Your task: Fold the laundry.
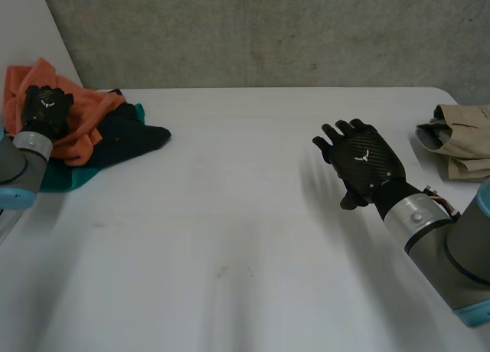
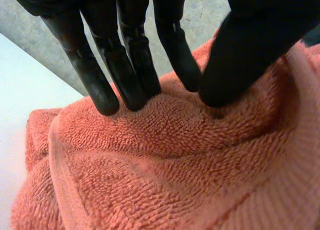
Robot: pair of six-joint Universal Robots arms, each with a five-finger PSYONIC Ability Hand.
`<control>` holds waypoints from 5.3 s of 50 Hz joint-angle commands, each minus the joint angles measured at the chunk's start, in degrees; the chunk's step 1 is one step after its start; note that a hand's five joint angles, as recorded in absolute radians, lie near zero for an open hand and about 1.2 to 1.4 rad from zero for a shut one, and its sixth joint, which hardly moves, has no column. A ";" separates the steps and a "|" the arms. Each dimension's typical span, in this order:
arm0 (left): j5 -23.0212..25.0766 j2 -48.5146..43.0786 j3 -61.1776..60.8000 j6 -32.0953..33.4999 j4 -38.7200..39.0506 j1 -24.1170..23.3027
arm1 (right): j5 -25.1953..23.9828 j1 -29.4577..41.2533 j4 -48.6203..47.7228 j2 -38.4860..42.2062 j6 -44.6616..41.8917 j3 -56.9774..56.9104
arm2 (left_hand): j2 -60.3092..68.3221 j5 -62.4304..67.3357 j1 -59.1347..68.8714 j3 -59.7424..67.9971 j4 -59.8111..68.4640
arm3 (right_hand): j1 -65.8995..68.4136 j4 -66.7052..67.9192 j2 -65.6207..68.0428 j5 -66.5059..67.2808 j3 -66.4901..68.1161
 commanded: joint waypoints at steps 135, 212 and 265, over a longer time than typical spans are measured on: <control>-9.84 8.48 -8.20 -14.22 -23.97 -35.64 | 21.38 12.97 19.20 15.97 19.92 -15.21 | -41.21 -40.64 -41.34 -40.68 -41.27 | 39.31 37.18 38.13 37.56 38.63; -25.84 41.24 -26.01 -16.68 15.14 -31.51 | 2.59 0.41 -10.51 -1.43 8.48 -30.42 | 16.30 16.87 16.17 16.83 16.24 | 68.44 66.31 67.26 66.69 67.76; -23.03 53.83 -52.59 -16.77 -3.40 -37.04 | 6.33 0.73 27.04 0.41 31.67 -7.82 | 16.30 16.87 16.17 16.83 16.24 | -1.56 -3.69 -2.74 -3.31 -2.24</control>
